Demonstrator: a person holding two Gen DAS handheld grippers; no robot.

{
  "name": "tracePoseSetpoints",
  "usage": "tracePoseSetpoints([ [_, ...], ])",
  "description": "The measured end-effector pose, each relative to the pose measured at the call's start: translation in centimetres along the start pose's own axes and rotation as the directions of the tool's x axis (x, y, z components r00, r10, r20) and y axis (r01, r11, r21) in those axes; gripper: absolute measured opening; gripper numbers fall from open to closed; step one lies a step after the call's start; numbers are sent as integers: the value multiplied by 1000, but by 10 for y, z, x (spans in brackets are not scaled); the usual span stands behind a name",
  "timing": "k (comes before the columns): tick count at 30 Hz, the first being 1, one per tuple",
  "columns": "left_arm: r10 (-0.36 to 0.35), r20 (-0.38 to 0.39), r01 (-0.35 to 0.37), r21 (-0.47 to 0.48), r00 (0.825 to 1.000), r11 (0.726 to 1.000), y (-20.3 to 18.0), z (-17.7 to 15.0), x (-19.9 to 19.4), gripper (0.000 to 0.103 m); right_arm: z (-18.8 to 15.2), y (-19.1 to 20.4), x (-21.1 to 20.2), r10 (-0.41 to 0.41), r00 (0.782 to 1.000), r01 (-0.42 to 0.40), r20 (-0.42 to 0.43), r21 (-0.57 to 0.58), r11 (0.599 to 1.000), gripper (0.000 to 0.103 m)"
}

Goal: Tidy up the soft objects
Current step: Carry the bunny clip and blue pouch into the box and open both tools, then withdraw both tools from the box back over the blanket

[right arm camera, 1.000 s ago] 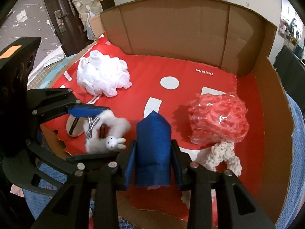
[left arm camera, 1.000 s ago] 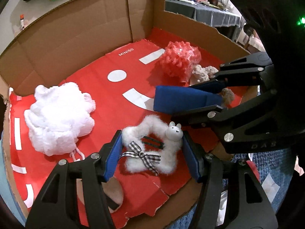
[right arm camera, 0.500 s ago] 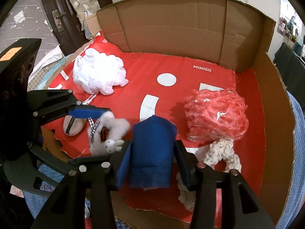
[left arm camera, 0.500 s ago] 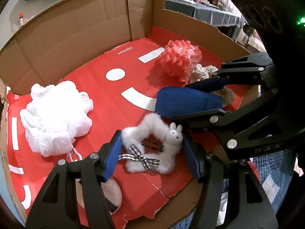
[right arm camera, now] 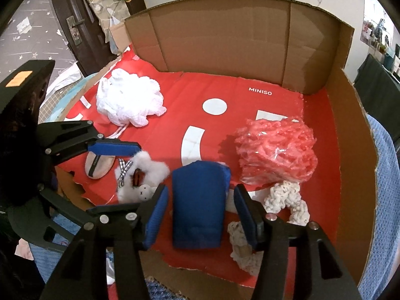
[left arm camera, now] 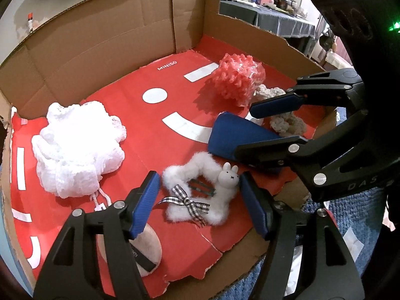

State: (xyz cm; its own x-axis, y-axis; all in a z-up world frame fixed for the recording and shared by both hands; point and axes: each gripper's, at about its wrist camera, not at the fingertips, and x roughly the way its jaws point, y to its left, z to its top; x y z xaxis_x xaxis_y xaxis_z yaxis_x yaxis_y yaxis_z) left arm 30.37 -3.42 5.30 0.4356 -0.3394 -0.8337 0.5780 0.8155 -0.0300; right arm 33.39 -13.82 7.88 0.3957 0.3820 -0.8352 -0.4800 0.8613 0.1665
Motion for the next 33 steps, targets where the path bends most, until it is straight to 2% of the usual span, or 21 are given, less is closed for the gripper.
tracePoseSetpoints([
  [5,-4,29,4,-14,1000,1000,0,-3,-13,72,0,1,-6,1,1000,-1,7,4,1000,60],
  [14,6,101,0,-62,995,998,-3,-11,-50,72,-2,5,-29,25,999,-26,40,20,999,68],
  [18,31,141,-18,-94,989,995,-4,-18,-69,81,-4,10,-47,17,997,-19,75,19,1000,76],
  [22,60,196,-39,-112,979,993,-10,-28,-93,81,-9,16,-70,11,993,-14,120,23,1000,83],
  [26,88,246,-55,-140,965,989,-20,-35,-114,87,-16,24,-92,-3,986,0,168,22,1000,89],
  [30,130,295,-78,-180,947,981,-28,-46,-139,92,-27,35,-118,-24,974,20,226,18,1000,96],
  [33,179,339,-111,-210,924,971,-36,-58,-155,95,-38,46,-137,-47,962,46,270,12,999,100],
])
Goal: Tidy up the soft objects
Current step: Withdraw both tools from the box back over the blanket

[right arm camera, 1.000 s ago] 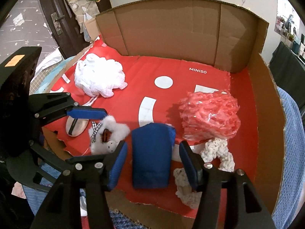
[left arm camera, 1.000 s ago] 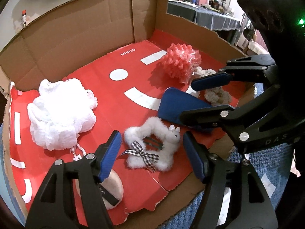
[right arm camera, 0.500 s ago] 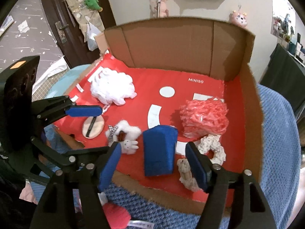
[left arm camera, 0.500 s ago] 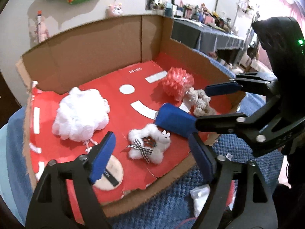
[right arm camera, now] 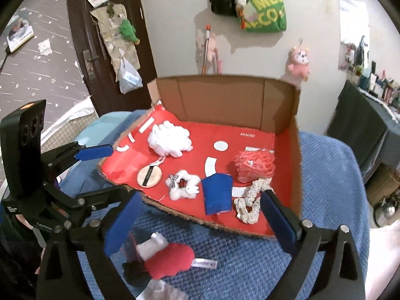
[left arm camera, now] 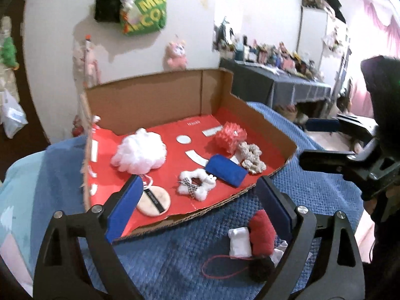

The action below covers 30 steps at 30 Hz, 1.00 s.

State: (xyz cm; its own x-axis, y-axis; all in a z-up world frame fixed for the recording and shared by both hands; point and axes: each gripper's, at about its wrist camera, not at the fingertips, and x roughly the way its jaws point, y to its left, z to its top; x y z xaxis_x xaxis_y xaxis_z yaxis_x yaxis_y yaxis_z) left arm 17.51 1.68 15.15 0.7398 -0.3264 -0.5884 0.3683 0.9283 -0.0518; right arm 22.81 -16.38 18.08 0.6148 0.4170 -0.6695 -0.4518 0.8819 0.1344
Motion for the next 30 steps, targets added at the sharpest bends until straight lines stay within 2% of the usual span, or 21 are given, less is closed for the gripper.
tracePoseSetpoints([
  [2,46,45,-45,-12,998,999,-2,-7,-18,98,-6,7,-15,-27,999,27,37,-11,1000,102],
  [6,60,101,-56,-45,993,997,-7,-20,-42,99,-21,17,-39,-70,994,70,86,-3,998,103],
  [9,78,127,-69,-77,989,995,-10,-31,-54,99,-37,23,-54,-90,988,90,125,9,996,103],
  [13,152,153,-138,-96,977,986,-22,-53,-66,101,-63,28,-69,-135,976,129,171,48,991,103],
  [15,166,163,-149,-112,973,983,-27,-66,-69,102,-77,32,-74,-171,966,163,193,52,985,103],
  [20,223,163,-202,-133,961,970,-39,-95,-67,102,-114,39,-78,-240,945,228,221,76,971,103],
  [23,247,153,-230,-120,957,966,-46,-108,-61,102,-134,37,-72,-249,946,231,208,105,967,103],
  [30,262,98,-250,-120,960,961,-51,-132,-43,102,-164,34,-53,-276,945,254,176,138,957,103],
])
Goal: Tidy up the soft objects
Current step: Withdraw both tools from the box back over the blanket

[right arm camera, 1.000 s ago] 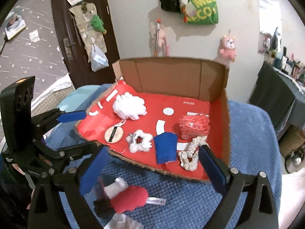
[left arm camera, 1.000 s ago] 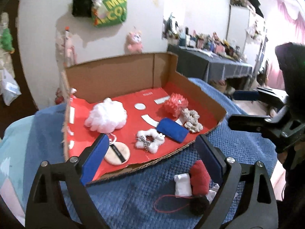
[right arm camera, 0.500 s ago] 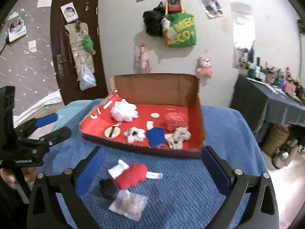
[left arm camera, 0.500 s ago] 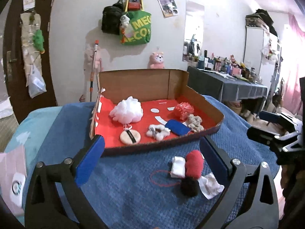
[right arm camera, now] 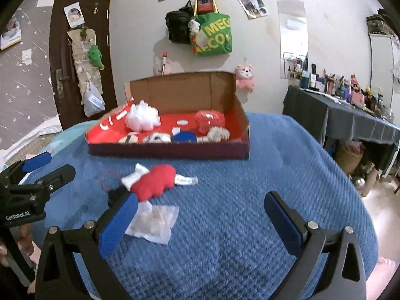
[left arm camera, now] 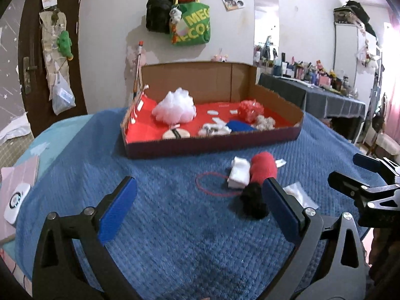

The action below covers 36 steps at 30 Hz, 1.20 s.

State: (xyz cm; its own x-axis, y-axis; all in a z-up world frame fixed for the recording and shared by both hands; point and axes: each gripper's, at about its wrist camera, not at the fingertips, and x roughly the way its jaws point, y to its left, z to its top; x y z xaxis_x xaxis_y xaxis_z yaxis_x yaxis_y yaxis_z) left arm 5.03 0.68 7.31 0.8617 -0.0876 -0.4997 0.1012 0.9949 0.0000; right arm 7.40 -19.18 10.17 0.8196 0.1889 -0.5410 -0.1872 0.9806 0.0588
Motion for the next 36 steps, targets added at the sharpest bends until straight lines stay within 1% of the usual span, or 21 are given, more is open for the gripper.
tracePoseSetpoints([
  [5,4,-34,-3,17,999,1000,-3,-10,8,102,-11,-2,10,11,999,-10,-34,29,1000,103],
  [9,-2,-56,2,2,998,1000,2,-12,14,102,-14,-1,17,30,998,-28,-53,44,999,103],
  [18,15,-63,-16,-23,998,1000,18,-8,18,102,-19,15,38,70,991,-68,-114,23,997,103],
  [25,21,-70,-23,-32,997,999,24,-5,23,102,-23,26,56,99,978,-98,-184,12,995,103],
  [29,15,-76,-18,-39,997,999,26,-2,26,102,-24,34,65,73,974,-77,-216,-9,997,103],
  [33,2,-83,-5,-43,997,999,26,-1,28,102,-23,42,73,18,967,-37,-254,-71,997,103],
  [35,-6,-87,3,-40,996,999,24,-1,29,102,-21,40,73,-4,968,-15,-250,-77,997,103],
  [36,-14,-91,11,-37,996,999,23,-1,30,102,-19,35,73,-27,969,8,-246,-76,997,103],
])
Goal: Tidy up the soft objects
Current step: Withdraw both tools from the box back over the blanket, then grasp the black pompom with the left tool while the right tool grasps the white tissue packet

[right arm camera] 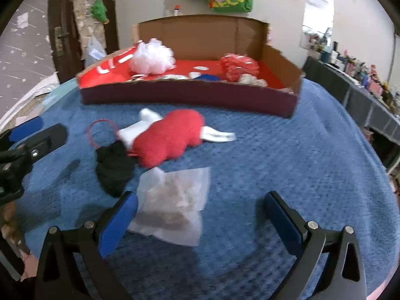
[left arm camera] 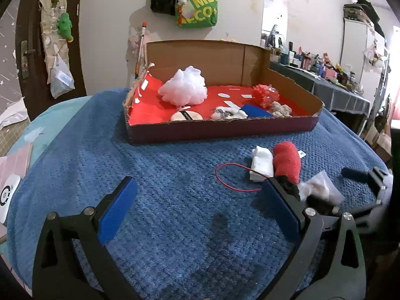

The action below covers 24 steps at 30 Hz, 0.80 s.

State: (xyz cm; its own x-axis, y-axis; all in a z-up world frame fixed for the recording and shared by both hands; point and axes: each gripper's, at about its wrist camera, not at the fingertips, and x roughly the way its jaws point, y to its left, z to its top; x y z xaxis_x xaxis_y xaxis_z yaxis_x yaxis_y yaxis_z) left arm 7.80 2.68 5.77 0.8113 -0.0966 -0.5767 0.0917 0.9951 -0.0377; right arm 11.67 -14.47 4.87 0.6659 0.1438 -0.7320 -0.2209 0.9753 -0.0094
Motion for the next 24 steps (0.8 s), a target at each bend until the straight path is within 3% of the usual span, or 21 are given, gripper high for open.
tracePoseSetpoints([
  [4,-74,-33,74,8,997,997,-7,0,4,102,2,-29,-5,-22,1000,22,12,63,998,103],
  [9,-148,-60,151,38,987,988,-19,-1,7,102,0,-53,-15,148,988,-151,31,122,981,103],
  [13,-195,-81,202,86,978,976,-31,-2,9,102,-3,-55,-19,206,978,-208,33,113,972,103],
  [24,-158,-185,184,133,970,974,-44,-8,37,101,-6,-57,-19,226,973,-229,36,112,967,103],
])
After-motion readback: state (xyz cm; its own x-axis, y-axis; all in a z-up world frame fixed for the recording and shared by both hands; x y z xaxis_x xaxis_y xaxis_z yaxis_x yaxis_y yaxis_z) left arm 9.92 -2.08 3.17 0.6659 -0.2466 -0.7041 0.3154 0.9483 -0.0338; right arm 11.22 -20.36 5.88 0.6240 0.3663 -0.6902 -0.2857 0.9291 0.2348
